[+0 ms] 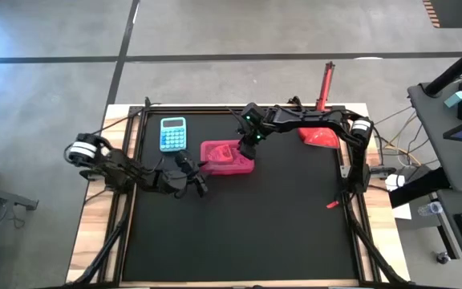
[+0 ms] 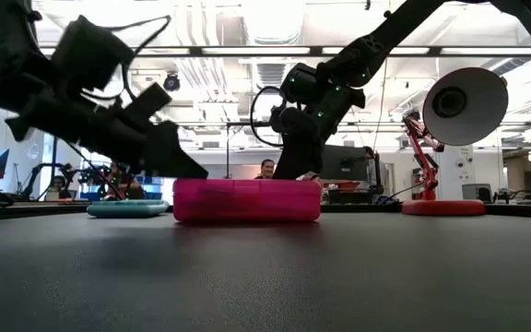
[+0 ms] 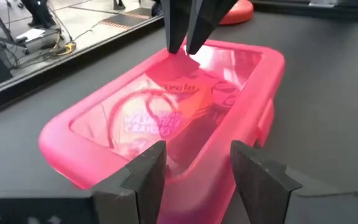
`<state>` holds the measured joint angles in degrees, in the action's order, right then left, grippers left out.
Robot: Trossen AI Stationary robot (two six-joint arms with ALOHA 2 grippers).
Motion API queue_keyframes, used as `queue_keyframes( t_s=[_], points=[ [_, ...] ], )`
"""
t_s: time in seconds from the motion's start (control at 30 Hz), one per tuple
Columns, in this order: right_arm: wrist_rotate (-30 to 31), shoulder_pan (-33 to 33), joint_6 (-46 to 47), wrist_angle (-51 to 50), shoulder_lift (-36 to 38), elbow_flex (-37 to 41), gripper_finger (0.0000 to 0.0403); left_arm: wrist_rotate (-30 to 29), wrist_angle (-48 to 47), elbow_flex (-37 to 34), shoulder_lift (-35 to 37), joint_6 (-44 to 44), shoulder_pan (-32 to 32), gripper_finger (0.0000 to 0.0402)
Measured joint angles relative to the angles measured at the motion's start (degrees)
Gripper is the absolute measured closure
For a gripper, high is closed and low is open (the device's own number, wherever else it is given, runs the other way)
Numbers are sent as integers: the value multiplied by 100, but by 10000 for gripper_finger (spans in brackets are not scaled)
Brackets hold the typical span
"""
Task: Pack school essentials
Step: Close the pink supply box, then return to Home Position
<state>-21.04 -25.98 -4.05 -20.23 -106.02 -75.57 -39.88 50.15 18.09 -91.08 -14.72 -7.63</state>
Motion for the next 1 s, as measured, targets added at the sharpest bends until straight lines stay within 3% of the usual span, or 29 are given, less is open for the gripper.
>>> queue_keyframes(
  t_s=[0.23,0.47,0.8,1.0],
  points=[
    [9,-4,0,-4,-2,7,268,-74,698,21,-677,-61,71,237],
    [25,-1,-30,-56,147,-4,268,29,696,10,-538,30,82,237],
    [44,-2,-231,-130,888,39,268,219,447,-99,853,837,29,237],
    [206,0,-332,-79,1442,311,268,265,-414,-296,2135,951,-48,237]
  ],
)
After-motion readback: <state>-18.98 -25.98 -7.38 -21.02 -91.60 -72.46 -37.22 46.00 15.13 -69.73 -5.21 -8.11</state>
